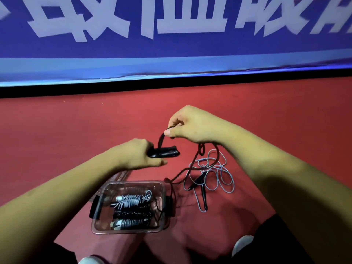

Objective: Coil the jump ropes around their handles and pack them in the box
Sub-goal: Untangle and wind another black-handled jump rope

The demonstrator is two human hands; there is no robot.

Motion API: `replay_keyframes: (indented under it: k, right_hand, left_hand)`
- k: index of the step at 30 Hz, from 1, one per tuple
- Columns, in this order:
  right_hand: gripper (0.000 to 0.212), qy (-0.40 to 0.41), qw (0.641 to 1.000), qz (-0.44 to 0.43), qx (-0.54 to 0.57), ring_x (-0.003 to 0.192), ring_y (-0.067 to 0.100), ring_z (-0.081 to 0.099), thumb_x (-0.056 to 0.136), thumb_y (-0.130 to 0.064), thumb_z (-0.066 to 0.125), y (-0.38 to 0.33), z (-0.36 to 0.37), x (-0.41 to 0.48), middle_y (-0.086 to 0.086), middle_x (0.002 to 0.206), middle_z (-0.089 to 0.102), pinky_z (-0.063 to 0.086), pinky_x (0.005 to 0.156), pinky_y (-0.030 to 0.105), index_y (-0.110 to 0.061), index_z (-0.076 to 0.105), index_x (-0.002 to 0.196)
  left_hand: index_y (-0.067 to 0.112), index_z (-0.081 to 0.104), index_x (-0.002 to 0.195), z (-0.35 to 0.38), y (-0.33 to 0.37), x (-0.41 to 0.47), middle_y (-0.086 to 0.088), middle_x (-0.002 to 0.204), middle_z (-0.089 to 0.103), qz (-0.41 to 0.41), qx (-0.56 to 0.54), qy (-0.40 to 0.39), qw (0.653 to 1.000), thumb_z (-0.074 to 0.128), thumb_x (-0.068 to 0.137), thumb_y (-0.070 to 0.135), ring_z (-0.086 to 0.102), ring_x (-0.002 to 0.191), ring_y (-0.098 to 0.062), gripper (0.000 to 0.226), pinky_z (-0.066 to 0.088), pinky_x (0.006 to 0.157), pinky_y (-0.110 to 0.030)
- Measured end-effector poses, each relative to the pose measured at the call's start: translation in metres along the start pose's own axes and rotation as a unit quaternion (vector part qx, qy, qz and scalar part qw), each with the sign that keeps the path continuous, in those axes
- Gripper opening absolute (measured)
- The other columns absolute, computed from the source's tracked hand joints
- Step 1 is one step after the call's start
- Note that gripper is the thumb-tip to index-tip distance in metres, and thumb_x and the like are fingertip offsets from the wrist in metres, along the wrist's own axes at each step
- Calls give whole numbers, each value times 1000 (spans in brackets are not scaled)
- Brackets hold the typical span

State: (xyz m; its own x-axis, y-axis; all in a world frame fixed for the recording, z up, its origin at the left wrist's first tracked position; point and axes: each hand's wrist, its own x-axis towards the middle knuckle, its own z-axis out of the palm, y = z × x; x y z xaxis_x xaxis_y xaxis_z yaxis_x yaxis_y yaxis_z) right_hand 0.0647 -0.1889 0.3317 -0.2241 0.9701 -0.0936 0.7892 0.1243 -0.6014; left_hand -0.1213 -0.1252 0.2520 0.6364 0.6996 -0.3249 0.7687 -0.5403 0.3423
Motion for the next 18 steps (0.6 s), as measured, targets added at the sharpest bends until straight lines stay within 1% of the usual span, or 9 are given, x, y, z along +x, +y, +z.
replay_keyframes:
  k: [2,4,6,8,11,13,15,17,18]
  right_hand:
    - [23,3,1000,3,-28,58,12,44,91,-31,66,9,-7,1,9,70,62,34,56,26,-11,75,83]
    - [24,-2,999,6,-50,52,6,43,91,-32,65,16,-9,3,1,65,60,33,51,19,-12,75,83]
    - [24,-4,998,4,-55,47,2,44,91,-33,65,20,-6,7,-8,60,55,30,46,13,-13,75,82]
    - [23,-3,999,1,-51,49,0,46,90,-34,67,24,-2,11,-11,60,57,32,50,14,-14,76,84]
    - [21,0,1000,-4,-16,45,1,44,87,-34,70,28,-1,15,-11,51,56,33,49,15,-14,76,82]
    - [21,10,999,-2,31,40,3,40,87,-34,71,32,-3,15,-6,51,56,32,45,14,-15,75,79]
    - [20,28,998,0,62,40,2,38,87,-35,71,34,-3,16,-3,53,56,31,44,14,-17,74,78]
    - [20,34,994,20,106,42,7,37,87,-35,71,35,1,19,-5,50,53,30,44,19,-21,73,74]
    - [21,25,990,35,135,43,10,36,89,-32,69,36,3,20,-4,49,51,28,44,21,-21,72,71]
  left_hand:
    - [16,60,84,2,8,-6,4,64,60,33,-7,-35,999,68,85,52,51,53,-10,37,35,47,-19]
    - [14,61,91,-1,13,-10,2,69,60,67,-2,-58,996,68,87,44,50,56,-11,31,36,50,-20]
    - [14,58,92,-5,14,-13,1,70,58,102,13,-70,992,67,89,36,48,56,-9,24,38,54,-23]
    - [17,56,89,-9,17,-17,3,67,57,131,22,-74,988,67,88,29,46,53,-5,17,38,52,-21]
    - [19,55,92,-12,20,-24,1,68,59,161,-2,-53,986,68,84,24,48,55,-7,16,41,54,-24]
    - [20,51,98,-15,22,-30,1,70,60,168,-68,-2,983,71,83,22,49,55,-7,25,41,53,-24]
    - [21,41,114,-20,21,-35,-5,74,65,159,-160,52,973,74,83,20,49,56,-10,45,43,55,-28]
    - [32,33,131,-28,17,-42,-14,83,68,163,-223,71,959,74,84,17,52,60,-16,64,46,59,-31]
    - [36,35,136,-31,17,-46,-16,88,68,175,-237,70,953,74,85,16,54,64,-20,67,47,61,-32]
